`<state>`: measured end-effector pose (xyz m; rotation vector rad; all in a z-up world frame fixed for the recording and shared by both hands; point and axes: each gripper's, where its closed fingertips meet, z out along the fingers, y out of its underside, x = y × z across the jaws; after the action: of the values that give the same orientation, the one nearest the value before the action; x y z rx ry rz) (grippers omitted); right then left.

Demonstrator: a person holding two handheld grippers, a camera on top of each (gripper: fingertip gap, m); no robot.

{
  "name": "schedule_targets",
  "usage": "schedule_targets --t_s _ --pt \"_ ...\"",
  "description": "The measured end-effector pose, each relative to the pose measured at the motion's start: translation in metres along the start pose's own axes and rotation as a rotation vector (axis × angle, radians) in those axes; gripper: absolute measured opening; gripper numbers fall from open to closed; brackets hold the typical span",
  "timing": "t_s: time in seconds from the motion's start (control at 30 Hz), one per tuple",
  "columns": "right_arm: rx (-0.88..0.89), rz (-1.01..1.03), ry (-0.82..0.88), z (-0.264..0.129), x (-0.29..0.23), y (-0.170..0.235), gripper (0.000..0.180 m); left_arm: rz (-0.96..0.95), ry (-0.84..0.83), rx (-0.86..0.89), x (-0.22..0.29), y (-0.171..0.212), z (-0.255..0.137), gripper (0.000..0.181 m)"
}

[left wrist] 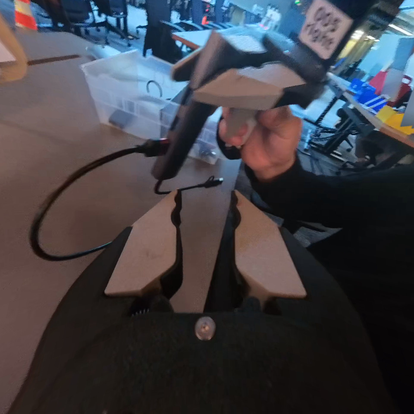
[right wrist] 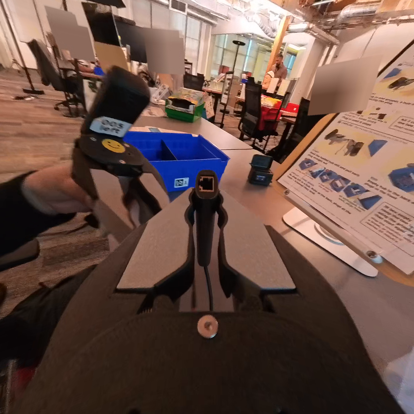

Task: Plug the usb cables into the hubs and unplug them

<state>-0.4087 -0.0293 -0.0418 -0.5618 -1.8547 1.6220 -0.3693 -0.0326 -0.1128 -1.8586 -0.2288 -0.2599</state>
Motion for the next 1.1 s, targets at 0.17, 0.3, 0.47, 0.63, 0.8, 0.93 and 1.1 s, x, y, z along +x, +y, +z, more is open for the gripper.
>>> schedule_targets --t_s 0.17,0.3,0.47,0.63,0.8,0.93,1.1 --pt "0.124 0.023 -0.067 -0.011 -0.016 -0.026 0.014 0.008 -0.091 -0.086 -0.029 0.024 0.011 0.039" --pt "0.248 0.029 -0.031 -0.031 -0.013 -0.051 0.014 0.019 0.076 -0.02 0.0 0.015 0.024 0.035" --pt "0.263 0.09 -0.053 -0.028 -0.015 -0.049 0.014 0.112 0.166 0.155 0.03 -0.009 0.033 0.024" --pt "0.269 0.11 -0.069 -0.024 -0.02 -0.047 0.014 0.136 0.032 0.219 0.015 -0.022 0.025 0.017" --pt "0.336 0.185 -0.111 -0.03 -0.02 -0.055 0.014 0.073 0.196 0.306 0.025 -0.029 0.013 0.007" --pt "0.334 0.2 -0.1 -0.024 -0.017 -0.047 0.014 -0.017 0.281 0.272 0.025 -0.017 0.027 0.0" --pt "0.341 0.217 -0.113 -0.019 -0.018 -0.042 0.013 0.081 0.263 0.259 0.03 -0.012 0.037 0.0"
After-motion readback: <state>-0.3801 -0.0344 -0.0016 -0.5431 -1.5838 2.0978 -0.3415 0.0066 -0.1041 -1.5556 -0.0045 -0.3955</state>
